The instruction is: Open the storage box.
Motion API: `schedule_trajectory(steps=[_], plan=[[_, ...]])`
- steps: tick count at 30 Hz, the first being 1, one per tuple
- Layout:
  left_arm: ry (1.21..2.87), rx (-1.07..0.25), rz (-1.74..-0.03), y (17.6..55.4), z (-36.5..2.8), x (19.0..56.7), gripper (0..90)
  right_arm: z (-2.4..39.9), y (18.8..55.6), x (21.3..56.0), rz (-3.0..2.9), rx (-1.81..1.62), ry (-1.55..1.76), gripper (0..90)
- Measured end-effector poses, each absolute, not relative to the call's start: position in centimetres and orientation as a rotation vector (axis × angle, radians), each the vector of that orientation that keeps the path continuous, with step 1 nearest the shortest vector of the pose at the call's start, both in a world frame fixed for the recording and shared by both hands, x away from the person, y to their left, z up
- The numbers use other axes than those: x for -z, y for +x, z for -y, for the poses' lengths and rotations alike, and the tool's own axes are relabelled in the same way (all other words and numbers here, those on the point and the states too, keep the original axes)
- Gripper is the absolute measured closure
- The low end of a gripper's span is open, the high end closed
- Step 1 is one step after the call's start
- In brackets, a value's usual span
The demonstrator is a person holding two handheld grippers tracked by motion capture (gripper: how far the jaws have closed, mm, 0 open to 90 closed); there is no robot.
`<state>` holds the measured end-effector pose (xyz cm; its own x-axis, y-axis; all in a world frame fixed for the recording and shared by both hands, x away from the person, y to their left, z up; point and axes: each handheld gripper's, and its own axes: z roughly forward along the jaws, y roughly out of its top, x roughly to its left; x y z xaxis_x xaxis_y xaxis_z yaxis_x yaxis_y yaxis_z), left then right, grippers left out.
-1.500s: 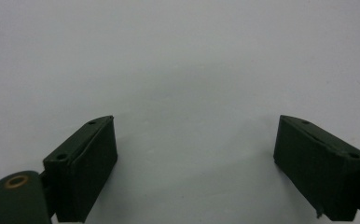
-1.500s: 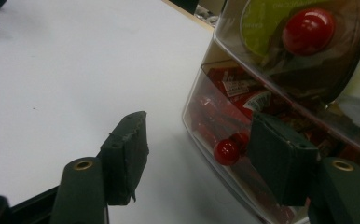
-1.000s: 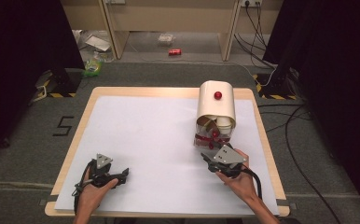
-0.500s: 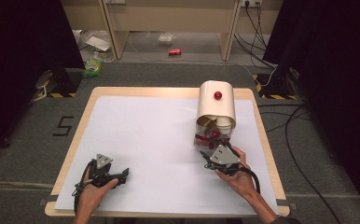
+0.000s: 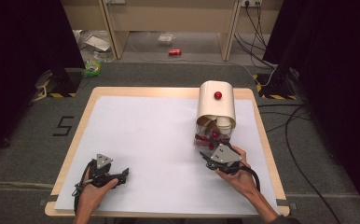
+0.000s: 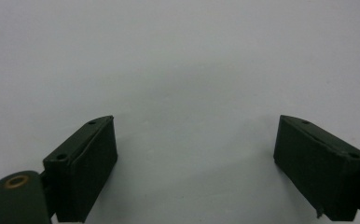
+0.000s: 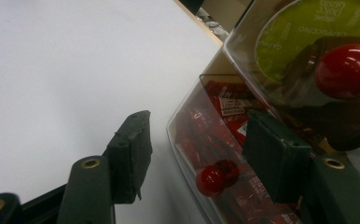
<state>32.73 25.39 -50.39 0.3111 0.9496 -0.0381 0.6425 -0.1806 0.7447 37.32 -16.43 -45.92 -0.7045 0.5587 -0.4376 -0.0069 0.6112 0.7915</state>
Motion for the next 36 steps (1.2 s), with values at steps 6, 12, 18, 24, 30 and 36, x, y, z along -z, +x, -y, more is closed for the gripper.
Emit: schedule_trajectory(steps=[6,12,18,24,30,36], plan=[[1.911,-0.586,-1.410,32.7,-25.4,50.4,12.3,16.7,36.8,45.7,-2.174,-1.097,0.442,42.5],[1.911,-0.586,-1.410,32.7,-25.4,50.4,12.3,17.1,36.1,45.4,-2.200,-1.148,0.471,43.6],[1.911,-0.586,-1.410,32.7,-25.4,50.4,12.3,17.1,35.5,45.2,-2.221,-1.154,0.472,43.6],[1.911,-0.587,-1.409,32.7,-25.4,50.4,12.3,17.4,35.1,45.1,-2.232,-1.174,0.488,43.6],[1.909,-0.586,-1.410,32.7,-25.4,50.4,12.3,17.7,34.8,45.0,-2.247,-1.192,0.506,43.7],[1.909,-0.586,-1.409,32.7,-25.4,50.4,12.3,17.9,34.2,44.9,-2.285,-1.202,0.497,44.6]])
